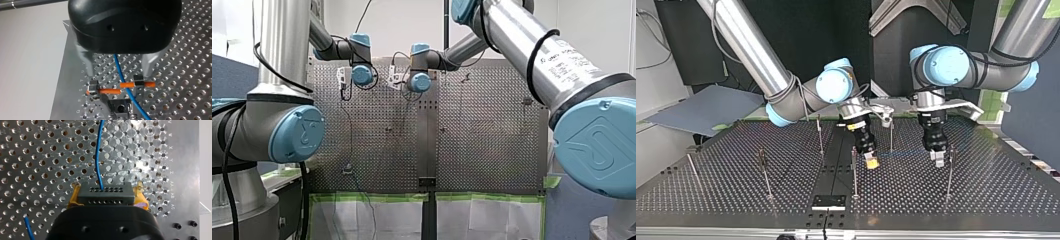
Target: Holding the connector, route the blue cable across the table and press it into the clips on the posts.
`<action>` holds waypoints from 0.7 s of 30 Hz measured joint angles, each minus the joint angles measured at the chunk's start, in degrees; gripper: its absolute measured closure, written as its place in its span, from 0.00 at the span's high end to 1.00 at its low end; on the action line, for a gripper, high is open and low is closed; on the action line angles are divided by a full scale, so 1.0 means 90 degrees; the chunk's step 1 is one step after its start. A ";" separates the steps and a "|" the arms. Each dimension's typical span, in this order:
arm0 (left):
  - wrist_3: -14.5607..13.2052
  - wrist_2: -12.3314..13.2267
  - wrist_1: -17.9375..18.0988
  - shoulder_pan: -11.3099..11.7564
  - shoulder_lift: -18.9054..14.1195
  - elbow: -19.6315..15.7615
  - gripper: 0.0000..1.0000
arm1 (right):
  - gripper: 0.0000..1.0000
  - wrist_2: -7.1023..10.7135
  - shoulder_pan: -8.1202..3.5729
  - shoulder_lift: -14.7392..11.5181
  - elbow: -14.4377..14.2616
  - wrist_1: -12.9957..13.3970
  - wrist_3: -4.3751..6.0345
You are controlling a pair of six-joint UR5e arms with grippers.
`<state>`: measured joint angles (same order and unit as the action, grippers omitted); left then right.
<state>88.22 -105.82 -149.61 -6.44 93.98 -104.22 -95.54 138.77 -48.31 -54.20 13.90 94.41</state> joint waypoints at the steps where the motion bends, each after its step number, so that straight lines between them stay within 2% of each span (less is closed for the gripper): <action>1: 0.0021 0.0000 0.0010 0.0000 0.0000 0.0000 0.54 | 0.00 0.0000 0.0000 0.0000 0.0000 0.0000 0.0000; 2: 0.0045 -0.0003 0.0021 0.0000 0.0000 0.0000 0.43 | 0.00 0.0000 0.0000 0.0000 0.0000 0.0000 0.0000; 3: 0.0062 -0.0008 0.0026 0.0000 0.0000 0.0000 0.43 | 0.00 0.0000 0.0000 0.0000 0.0000 0.0000 0.0000; 5: 0.0106 -0.0016 0.0034 0.0000 0.0000 0.0000 0.13 | 0.00 0.0000 0.0000 0.0000 0.0000 0.0000 0.0000; 6: 0.0122 -0.0020 0.0037 0.0000 0.0000 0.0000 0.13 | 0.00 0.0000 -0.0001 0.0000 0.0000 0.0000 0.0000; 7: 0.0137 -0.0023 0.0040 0.0000 0.0000 0.0000 0.04 | 0.00 0.0000 -0.0001 0.0000 0.0000 0.0000 0.0000; 8: 0.0152 -0.0027 0.0042 0.0000 0.0000 0.0000 0.00 | 0.00 0.0000 -0.0002 0.0000 0.0000 0.0000 0.0000; 21: 0.0275 -0.0097 -0.0005 -0.0007 0.0000 -0.0006 0.00 | 0.00 0.0003 -0.0003 0.0000 -0.0014 -0.0022 0.0000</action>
<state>90.70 -106.69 -149.65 -6.50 93.98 -104.28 -95.51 138.74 -48.31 -54.32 13.70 94.41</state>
